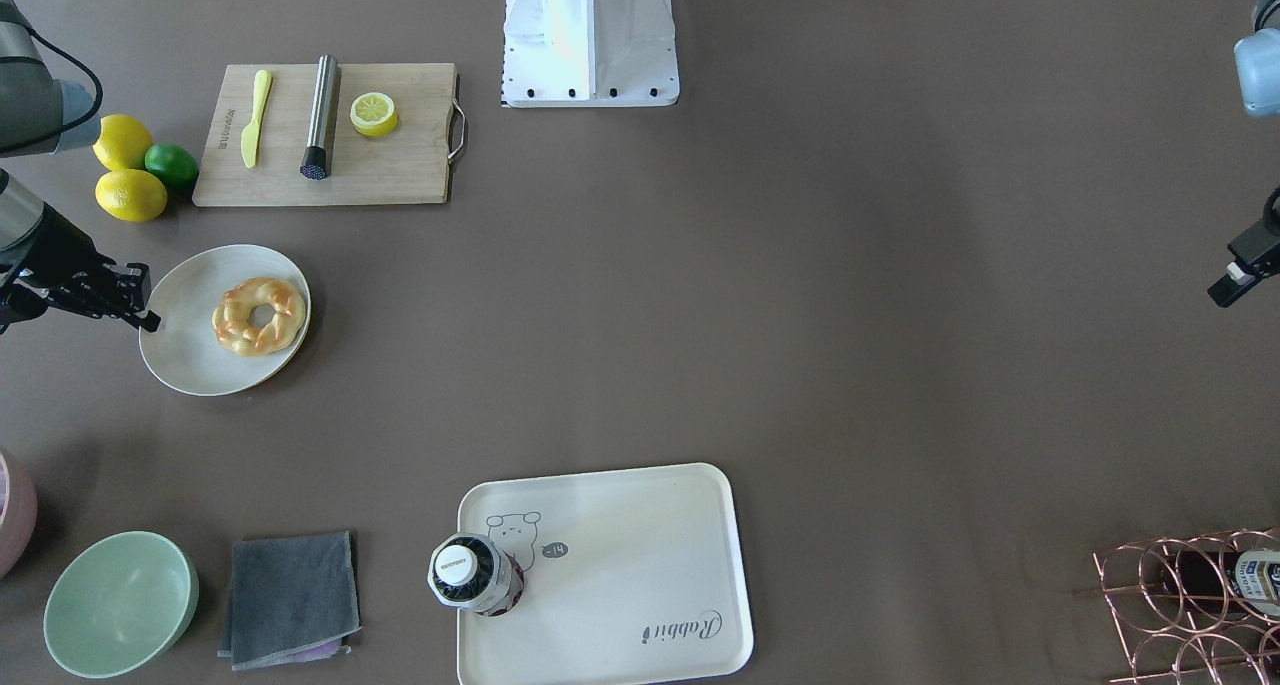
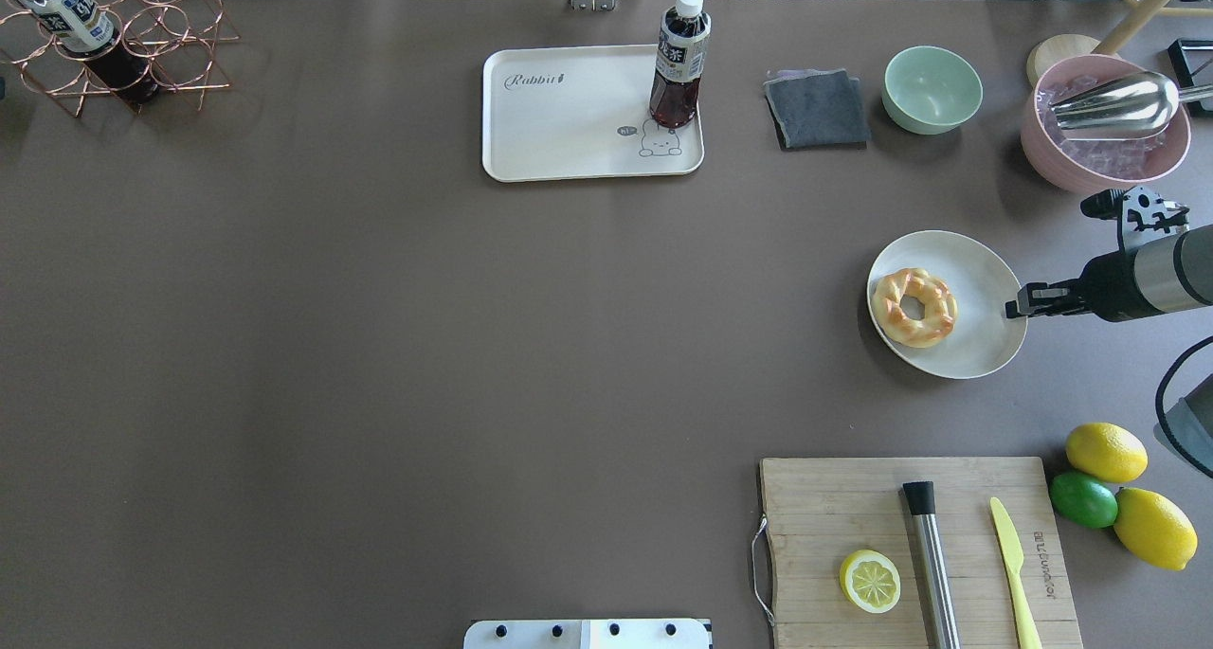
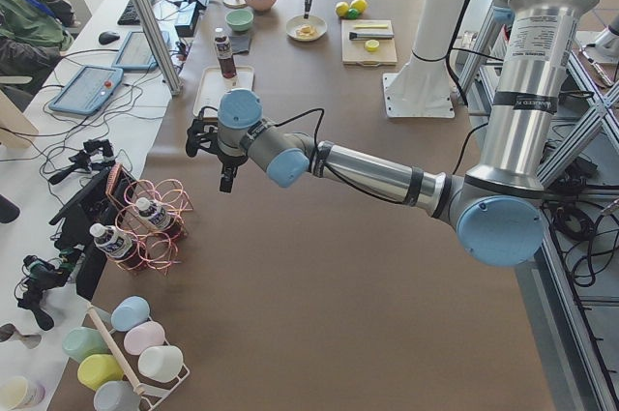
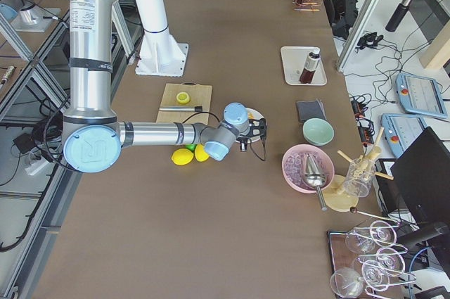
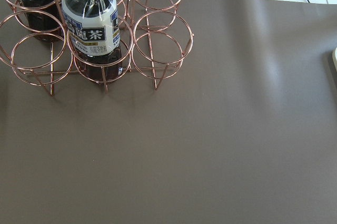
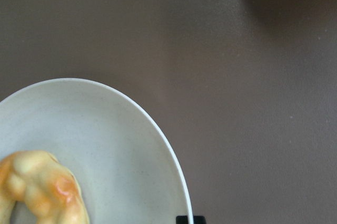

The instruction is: Place donut on tray

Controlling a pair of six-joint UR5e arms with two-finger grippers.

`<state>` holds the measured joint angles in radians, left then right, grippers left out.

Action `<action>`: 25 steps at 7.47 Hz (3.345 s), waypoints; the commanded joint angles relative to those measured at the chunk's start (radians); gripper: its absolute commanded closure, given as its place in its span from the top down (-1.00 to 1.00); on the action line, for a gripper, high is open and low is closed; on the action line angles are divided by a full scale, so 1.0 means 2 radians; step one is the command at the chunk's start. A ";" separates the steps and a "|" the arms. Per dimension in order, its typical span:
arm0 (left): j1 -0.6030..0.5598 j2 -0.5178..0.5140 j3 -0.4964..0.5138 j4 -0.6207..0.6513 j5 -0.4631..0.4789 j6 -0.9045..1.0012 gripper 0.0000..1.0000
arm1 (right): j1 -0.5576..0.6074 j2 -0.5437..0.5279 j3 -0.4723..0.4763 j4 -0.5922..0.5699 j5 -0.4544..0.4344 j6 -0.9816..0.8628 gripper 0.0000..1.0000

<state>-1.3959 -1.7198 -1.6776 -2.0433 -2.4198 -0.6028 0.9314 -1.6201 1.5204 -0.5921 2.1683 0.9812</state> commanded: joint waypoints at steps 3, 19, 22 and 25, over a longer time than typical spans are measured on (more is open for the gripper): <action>0.000 -0.001 -0.006 0.001 -0.001 -0.015 0.99 | -0.002 -0.002 0.060 -0.003 0.010 0.041 -1.00; 0.275 -0.139 -0.075 0.002 0.157 -0.433 0.76 | -0.129 0.424 0.037 -0.335 -0.126 0.276 -1.00; 0.282 -0.146 -0.075 0.002 0.157 -0.434 0.35 | -0.132 0.446 0.035 -0.359 -0.129 0.279 -1.00; 0.283 -0.148 -0.075 0.003 0.156 -0.434 -0.32 | -0.134 0.446 0.034 -0.359 -0.132 0.279 -1.00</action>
<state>-0.8319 -2.0145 -1.8271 -2.0379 -2.1063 -1.4710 0.6642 -0.7284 1.5898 -1.3083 1.9066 1.5385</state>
